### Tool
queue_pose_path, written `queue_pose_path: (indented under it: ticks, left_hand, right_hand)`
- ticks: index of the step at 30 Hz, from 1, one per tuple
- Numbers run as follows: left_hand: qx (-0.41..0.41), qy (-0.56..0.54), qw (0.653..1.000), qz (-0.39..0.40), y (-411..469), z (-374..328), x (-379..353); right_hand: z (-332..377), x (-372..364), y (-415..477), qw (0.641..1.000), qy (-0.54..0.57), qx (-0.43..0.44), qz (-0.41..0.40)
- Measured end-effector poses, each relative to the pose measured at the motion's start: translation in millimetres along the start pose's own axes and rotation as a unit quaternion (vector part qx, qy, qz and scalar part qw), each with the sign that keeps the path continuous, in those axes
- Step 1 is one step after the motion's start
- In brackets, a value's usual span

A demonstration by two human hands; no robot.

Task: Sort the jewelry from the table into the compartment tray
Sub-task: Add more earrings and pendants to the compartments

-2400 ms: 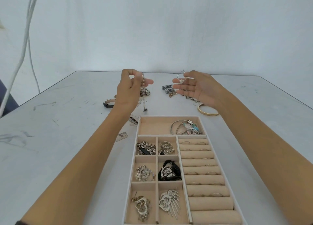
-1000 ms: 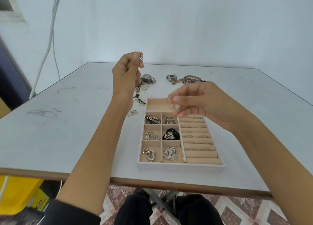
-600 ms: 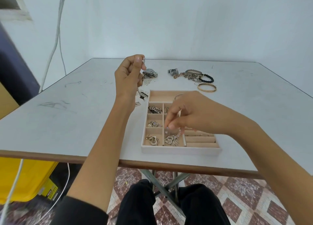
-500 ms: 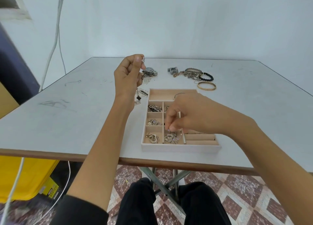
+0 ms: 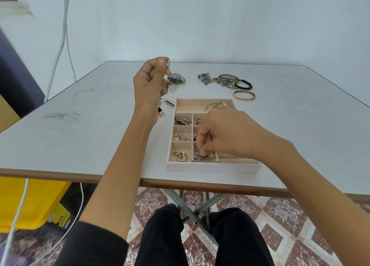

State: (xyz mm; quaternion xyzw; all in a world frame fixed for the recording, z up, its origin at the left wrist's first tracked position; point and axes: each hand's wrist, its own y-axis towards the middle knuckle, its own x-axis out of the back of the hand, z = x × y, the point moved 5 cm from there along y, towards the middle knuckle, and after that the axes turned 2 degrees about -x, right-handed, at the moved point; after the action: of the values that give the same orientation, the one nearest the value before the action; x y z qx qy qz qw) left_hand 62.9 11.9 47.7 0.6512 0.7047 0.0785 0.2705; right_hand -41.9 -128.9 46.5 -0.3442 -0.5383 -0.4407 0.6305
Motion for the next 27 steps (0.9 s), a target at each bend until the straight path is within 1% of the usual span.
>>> queue_pose_path:
  ticks: [5,7,9,12,14,16,18,20,22,25,27]
  left_hand:
    - [-0.001,-0.002,1.000,0.004,0.4,0.2,-0.4]
    - [-0.002,-0.001,1.000,0.005,0.6,0.3,-0.6]
    - [-0.001,-0.002,1.000,0.005,0.7,0.3,-0.4]
    - [-0.001,0.001,1.000,0.004,0.3,-0.1,-0.1]
    - [-0.001,0.003,1.000,0.005,0.2,-0.3,-0.2]
    - [-0.001,0.004,1.000,0.003,0.2,-1.0,-0.3]
    - [-0.003,0.005,1.000,0.000,-0.1,-2.1,-0.5]
    - [-0.003,0.005,1.000,-0.003,-0.3,-2.9,-0.7]
    - [-0.003,0.006,1.000,-0.004,-0.7,-3.7,-0.6]
    - [0.001,0.007,1.000,-0.002,-1.0,-4.0,-0.6]
    - [0.005,0.003,1.000,-0.002,-1.4,-4.7,-0.4]
  right_hand:
    - [-3.7,-2.5,-2.5,1.000,0.025,0.007,0.007]
    - [-7.4,-2.0,-4.9,0.998,0.066,0.012,-0.006]
    - [-15.0,1.0,-8.7,0.988,0.148,0.002,-0.049]
    - [-35.4,5.5,-20.0,0.959,0.238,-0.038,-0.150]
    - [-52.2,1.8,-31.2,0.946,0.243,-0.083,-0.197]
    - [-65.4,-7.2,-42.0,0.947,0.209,-0.116,-0.216]
    - [-74.4,-20.6,-50.7,0.953,0.177,-0.146,-0.196]
    - [-81.4,-33.6,-57.0,0.959,0.151,-0.180,-0.157]
    - [-87.0,-40.9,-62.0,0.955,0.161,-0.212,-0.132]
    - [-92.3,-42.8,-64.6,0.945,0.185,-0.237,-0.128]
    - [-94.8,-44.7,-62.6,0.956,0.130,-0.243,-0.104]
